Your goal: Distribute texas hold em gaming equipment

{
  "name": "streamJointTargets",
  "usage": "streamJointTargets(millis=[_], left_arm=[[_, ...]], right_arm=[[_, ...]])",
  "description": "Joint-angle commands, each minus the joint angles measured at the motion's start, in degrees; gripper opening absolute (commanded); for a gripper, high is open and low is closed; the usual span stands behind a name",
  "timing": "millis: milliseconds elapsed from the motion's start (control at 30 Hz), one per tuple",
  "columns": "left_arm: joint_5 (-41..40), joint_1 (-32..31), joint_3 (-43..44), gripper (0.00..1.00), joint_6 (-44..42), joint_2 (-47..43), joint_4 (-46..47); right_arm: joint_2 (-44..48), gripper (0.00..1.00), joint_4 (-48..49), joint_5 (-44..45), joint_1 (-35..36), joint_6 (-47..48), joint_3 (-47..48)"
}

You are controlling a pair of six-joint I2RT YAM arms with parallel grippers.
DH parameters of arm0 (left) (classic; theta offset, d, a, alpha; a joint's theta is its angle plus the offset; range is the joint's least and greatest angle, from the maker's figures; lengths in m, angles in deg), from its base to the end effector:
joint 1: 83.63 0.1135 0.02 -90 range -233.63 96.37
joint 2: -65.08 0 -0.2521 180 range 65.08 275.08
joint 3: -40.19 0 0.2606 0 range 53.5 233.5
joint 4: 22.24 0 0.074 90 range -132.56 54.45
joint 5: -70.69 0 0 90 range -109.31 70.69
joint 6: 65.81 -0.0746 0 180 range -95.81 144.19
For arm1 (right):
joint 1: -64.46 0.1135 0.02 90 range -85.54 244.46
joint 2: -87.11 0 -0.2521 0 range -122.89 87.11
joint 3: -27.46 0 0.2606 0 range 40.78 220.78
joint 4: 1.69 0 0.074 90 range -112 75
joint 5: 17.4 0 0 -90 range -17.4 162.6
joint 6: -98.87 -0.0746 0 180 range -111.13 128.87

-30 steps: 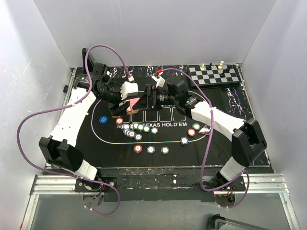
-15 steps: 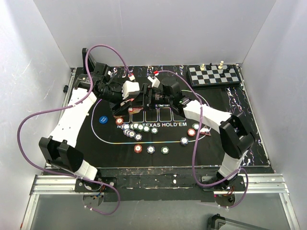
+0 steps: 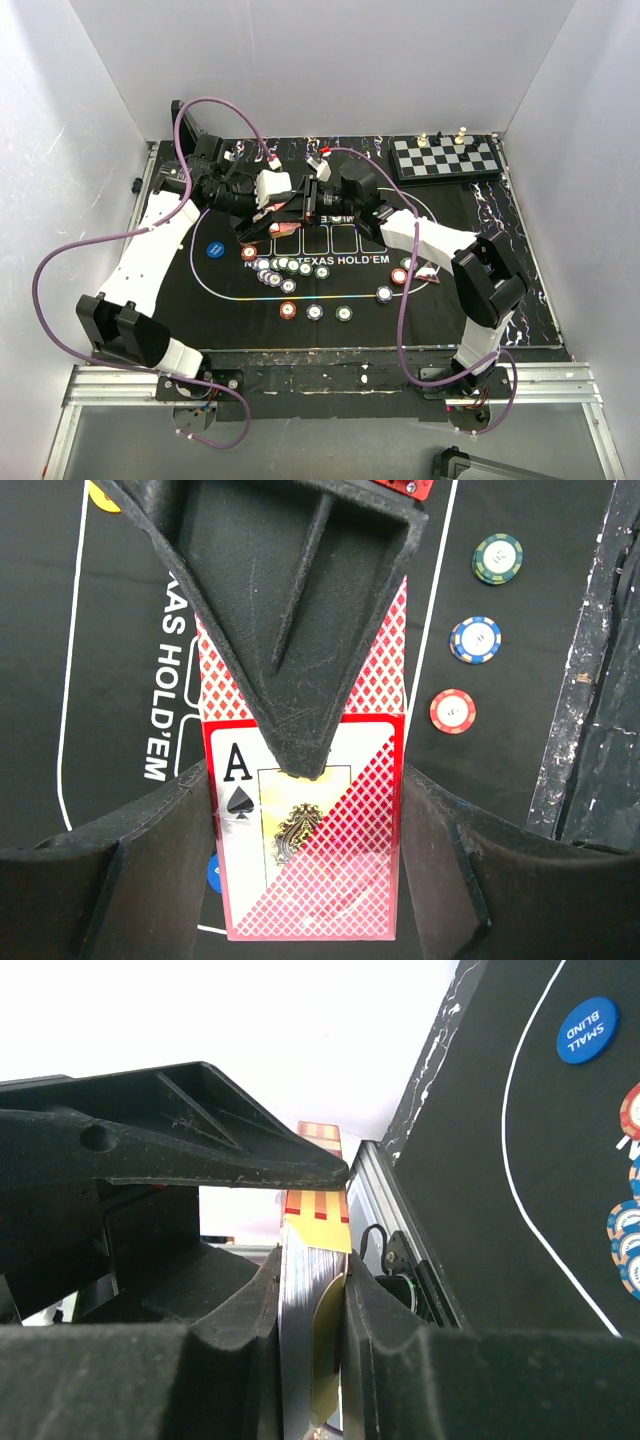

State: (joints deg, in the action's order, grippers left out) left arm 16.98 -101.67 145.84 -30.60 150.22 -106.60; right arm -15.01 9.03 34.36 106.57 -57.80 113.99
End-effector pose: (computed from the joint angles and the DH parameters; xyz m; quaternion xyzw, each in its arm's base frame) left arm 0.2733 -0.1355 0.3356 0.6062 0.7031 -0.2201 0.2996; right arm 0.3074 0.3401 0.2787 -0.0685 0.7271 0.6601 0.1760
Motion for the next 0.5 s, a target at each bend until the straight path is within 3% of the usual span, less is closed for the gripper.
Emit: streamJointTargets(millis=[0, 67, 100, 133, 167, 367, 467], left_arm=[[2.55, -0.33, -2.68, 0.45, 3.45, -4.98, 4.85], [2.73, -0.33, -4.61, 0.71, 5.55, -6.74, 8.28], [2.73, -0.41, -5.23, 0.8, 6.26, -7.53, 9.68], [3.17, -0.15, -5.76, 0.82, 6.79, -7.88, 10.13], [3.78, 0.37, -6.02, 0.96, 7.75, -7.97, 10.75], [15.19, 6.52, -8.83, 0.98, 15.56, -9.9, 15.91], [12.94, 6.71, -12.26, 0.98, 24.08, -13.59, 22.34]], right_arm=[[-0.62, 0.12, 9.44, -3.86, -0.36, -3.98, -1.31], [-1.05, 0.06, 12.69, -5.0, -0.88, -6.61, -2.54], [-1.41, 0.04, 14.45, -5.96, -1.15, -8.11, -3.07], [-1.67, 0.03, 16.38, -6.93, -1.41, -9.25, -3.6], [-1.67, 0.01, 17.88, -7.37, -1.59, -10.22, -4.21], [1.75, 0.01, 14.3, -7.38, -2.03, -6.99, -6.06], [3.51, 0.01, 11.92, -7.2, -2.29, -5.93, -6.67]])
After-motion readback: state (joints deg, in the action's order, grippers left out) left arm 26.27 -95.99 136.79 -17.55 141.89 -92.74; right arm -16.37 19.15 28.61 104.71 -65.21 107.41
